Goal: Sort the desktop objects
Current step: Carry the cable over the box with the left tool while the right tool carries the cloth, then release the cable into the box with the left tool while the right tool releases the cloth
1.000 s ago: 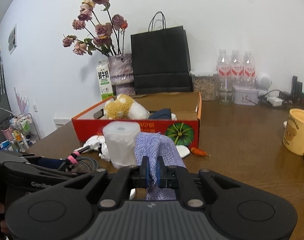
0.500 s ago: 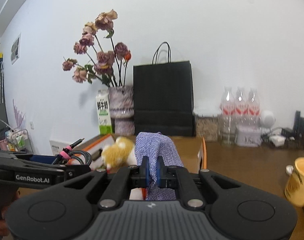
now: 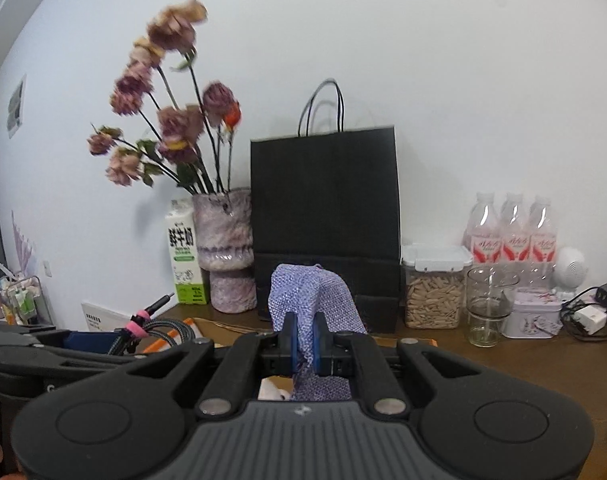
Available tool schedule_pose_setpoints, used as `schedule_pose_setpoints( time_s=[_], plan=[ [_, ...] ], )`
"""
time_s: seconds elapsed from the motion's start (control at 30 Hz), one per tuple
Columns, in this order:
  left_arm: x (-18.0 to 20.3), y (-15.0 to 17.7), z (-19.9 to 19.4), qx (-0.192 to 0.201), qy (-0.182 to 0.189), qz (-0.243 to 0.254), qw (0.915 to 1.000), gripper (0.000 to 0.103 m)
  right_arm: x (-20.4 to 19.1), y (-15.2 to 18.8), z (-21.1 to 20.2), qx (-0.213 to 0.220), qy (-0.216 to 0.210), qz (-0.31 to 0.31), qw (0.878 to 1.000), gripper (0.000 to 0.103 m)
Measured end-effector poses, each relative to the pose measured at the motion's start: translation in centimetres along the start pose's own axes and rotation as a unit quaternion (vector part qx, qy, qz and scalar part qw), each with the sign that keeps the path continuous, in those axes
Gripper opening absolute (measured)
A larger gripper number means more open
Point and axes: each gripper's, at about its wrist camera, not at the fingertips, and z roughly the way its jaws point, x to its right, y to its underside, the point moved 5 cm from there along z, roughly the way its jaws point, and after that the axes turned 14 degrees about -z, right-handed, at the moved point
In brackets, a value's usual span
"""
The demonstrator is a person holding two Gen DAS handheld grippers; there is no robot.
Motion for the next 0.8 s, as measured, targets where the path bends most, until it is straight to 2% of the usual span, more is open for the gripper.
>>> schedule_pose_setpoints(
  time_s=[0.1, 0.3, 0.57, 0.6, 0.67, 0.73, 0.77, 0.8],
  plan=[
    [-0.5, -0.3, 2.6, -0.011, -0.006, -0.001, 0.9999, 0.090, 0.3, 0.9, 2.9, -0.024, -0.010, -0.002, 1.000, 0.006],
    [-0.5, 0.4, 6.1, -0.033, -0.018, 0.026, 0.9989, 0.090, 0.9, 2.9, 6.6, -0.065, -0.017, -0.008, 0.998, 0.006],
    [-0.2, 1.0, 6.4, -0.024, -0.033, 0.063, 0.9972, 0.091, 1.0, 4.3, 7.9, -0.091, -0.028, -0.009, 0.995, 0.008],
    [0.0, 1.1, 6.4, -0.024, -0.036, 0.067, 0.9969, 0.093, 0.9, 4.4, 7.9, -0.093, -0.033, -0.010, 0.995, 0.014],
    [-0.1, 1.1, 6.2, -0.021, -0.048, 0.070, 0.9962, 0.096, 0.6, 4.4, 7.8, -0.099, -0.041, -0.012, 0.994, 0.033],
    [-0.4, 0.9, 5.8, -0.012, -0.066, 0.068, 0.9955, 0.103, 0.6, 4.1, 7.4, -0.101, -0.037, -0.012, 0.994, 0.072],
    [-0.6, 0.7, 5.6, -0.009, -0.063, 0.066, 0.9958, 0.103, 0.8, 3.9, 7.1, -0.099, -0.032, -0.012, 0.995, 0.083],
    [-0.7, 0.7, 5.4, -0.009, -0.060, 0.063, 0.9962, 0.103, 0.9, 3.7, 6.9, -0.096, -0.029, -0.012, 0.995, 0.103]
  ],
)
